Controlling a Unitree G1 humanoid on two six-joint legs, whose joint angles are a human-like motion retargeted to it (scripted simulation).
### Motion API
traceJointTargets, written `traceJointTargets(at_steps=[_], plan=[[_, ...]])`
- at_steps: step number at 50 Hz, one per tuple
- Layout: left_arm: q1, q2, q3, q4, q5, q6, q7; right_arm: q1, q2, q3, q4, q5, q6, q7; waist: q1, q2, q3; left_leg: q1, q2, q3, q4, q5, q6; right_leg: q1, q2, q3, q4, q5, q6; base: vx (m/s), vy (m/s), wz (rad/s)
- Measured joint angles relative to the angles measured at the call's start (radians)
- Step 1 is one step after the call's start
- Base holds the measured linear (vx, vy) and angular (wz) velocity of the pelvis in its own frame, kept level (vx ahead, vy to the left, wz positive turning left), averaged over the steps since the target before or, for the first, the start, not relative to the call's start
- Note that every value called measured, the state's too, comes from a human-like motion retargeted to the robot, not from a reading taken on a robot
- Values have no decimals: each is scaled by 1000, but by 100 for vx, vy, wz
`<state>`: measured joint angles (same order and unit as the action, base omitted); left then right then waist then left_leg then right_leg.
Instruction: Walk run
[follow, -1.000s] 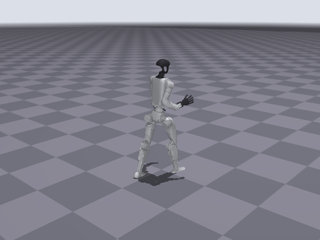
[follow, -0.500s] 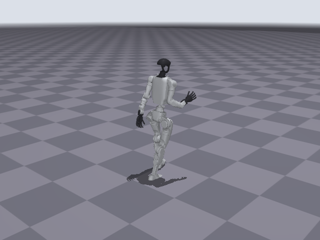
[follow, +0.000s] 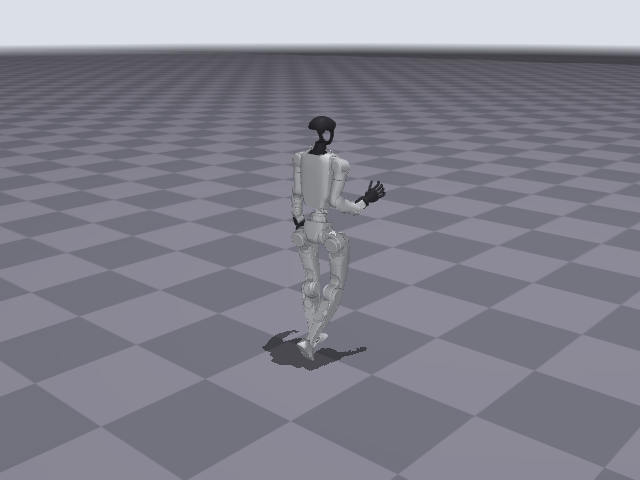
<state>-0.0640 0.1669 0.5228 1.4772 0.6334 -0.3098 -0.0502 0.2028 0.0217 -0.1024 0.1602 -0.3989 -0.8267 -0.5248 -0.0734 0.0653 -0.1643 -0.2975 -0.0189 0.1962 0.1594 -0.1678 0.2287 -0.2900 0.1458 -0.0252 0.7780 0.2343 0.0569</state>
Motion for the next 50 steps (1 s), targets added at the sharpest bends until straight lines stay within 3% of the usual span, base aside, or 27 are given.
traceJointTargets(at_steps=[2, 5, 10, 12, 15, 16, 20, 22, 25, 26, 28, 30, 32, 34, 35, 38, 40, 44, 48, 50], plan=[[-45, 5, -34, -47, -12, -26, -9, 13, -1, -2, -12, 5, -2, -3, -37, 20, 10, 40, -13, -38, -7, -10, -3, -33, -48, -13, -74, -75, 0, 56, 6, 158], [-96, 21, -75, -111, -20, -69, -20, 40, 12, 16, -23, 21, -5, -3, -90, 17, 35, 105, -49, -82, -13, -27, -3, -46, -121, 13, -263, -123, 46, 69, -8, 143], [-150, 61, -138, -159, -12, -115, -31, 56, 8, 52, -19, 45, -2, 2, -114, -32, 80, 208, -121, -143, -9, -61, -25, -67, -231, 139, -580, -172, 35, 57, -7, 107], [-150, 67, -152, -165, 6, -119, -31, 59, -5, 57, -24, 38, -5, 16, -127, -30, 88, 246, -128, -173, -13, -73, -36, -79, -229, 238, -677, -205, 46, 58, -6, 118], [-130, 65, -148, -155, 40, -111, -15, 54, -17, 65, -25, 41, -9, 30, -136, -21, 98, 301, -115, -214, 0, -105, -62, -73, -230, 292, -782, -290, 205, 70, -20, 108], [-113, 59, -142, -145, 45, -106, -11, 59, -19, 68, -27, 43, -12, 33, -137, -23, 98, 321, -120, -221, -3, -106, -65, -65, -237, 290, -778, -282, 205, 75, -22, 99], [-44, 47, -90, -53, 78, -69, 2, 54, -17, 82, -16, 57, -15, 53, -133, -45, 59, 348, -136, -225, 22, -97, -91, -52, -251, 220, -722, -131, 157, 67, -23, 96], [2, 44, -60, 11, 104, -31, -1, 61, -12, 89, -11, 60, -18, 56, -142, -29, 40, 336, -110, -247, 76, -35, -125, -38, -234, 203, -708, -145, 85, 65, -28, 124], [67, 16, -19, 108, 145, 80, 11, 54, -17, 84, 5, 74, -24, 66, -142, -1, 34, 264, -74, -297, 245, 161, -211, -5, -215, 224, -677, -188, 32, 69, -25, 151], [89, 10, -19, 143, 129, 109, 20, 55, -28, 90, 5, 76, -27, 72, -139, -5, 30, 226, -73, -281, 319, 235, -255, 14, -237, 160, -683, -196, 24, 63, -18, 152], [133, 8, -21, 209, 102, 136, 25, 58, -54, 104, -2, 75, -30, 77, -136, -10, 15, 139, -49, -224, 473, 340, -354, 42, -269, 49, -698, -210, 10, 50, -12, 136], [189, 4, -32, 223, 95, 141, 6, 56, -77, 114, -6, 78, -34, 76, -131, -12, 1, 58, 5, -143, 610, 398, -378, 67, -275, 7, -710, -225, -3, 56, -14, 160], [235, -10, -38, 219, 118, 141, -6, 38, -92, 116, 4, 88, -38, 82, -120, -14, -1, -2, 101, -15, 710, 333, -310, 89, -279, -61, -715, -234, -15, 36, -11, 154], [280, -32, -23, 199, 164, 133, -6, 18, -108, 118, 11, 89, -41, 91, -84, -27, 6, -44, 140, 82, 742, 285, -258, 113, -282, -104, -720, -241, -29, 33, -4, 92], [301, -45, -13, 189, 188, 126, -4, 10, -117, 119, 12, 87, -41, 94, -59, -34, 12, -69, 137, 108, 744, 264, -235, 126, -283, -114, -724, -243, -35, 50, 1, 65], [351, -75, 2, 177, 221, 120, 12, 3, -140, 115, -1, 71, -44, 87, 3, -41, 21, -155, 71, 87, 665, 191, -259, 160, -277, -149, -732, -254, -51, 34, 5, 85], [372, -87, 15, 178, 217, 126, 23, 2, -147, 112, -11, 68, -46, 83, 34, -42, 24, -203, 44, 81, 575, 148, -224, 185, -268, -191, -737, -268, -61, 35, 5, 127], [390, -106, 55, 197, 164, 139, 18, 2, -142, 107, -20, 69, -49, 86, 59, -31, 27, -216, 103, 280, 336, 100, -133, 238, -227, -287, -741, -305, -85, 33, 5, 167], [393, -127, 80, 209, 97, 134, -1, 2, -131, 106, -16, 57, -50, 89, 43, -12, 21, -174, 65, 487, 111, 9, -119, 308, -169, -431, -761, -337, -88, 40, 6, 199], [393, -137, 89, 210, 83, 130, -6, 6, -122, 110, -13, 47, -51, 90, 25, -15, 9, -140, 30, 578, 36, 1, -80, 338, -155, -498, -764, -351, -74, 51, 6, 193]])
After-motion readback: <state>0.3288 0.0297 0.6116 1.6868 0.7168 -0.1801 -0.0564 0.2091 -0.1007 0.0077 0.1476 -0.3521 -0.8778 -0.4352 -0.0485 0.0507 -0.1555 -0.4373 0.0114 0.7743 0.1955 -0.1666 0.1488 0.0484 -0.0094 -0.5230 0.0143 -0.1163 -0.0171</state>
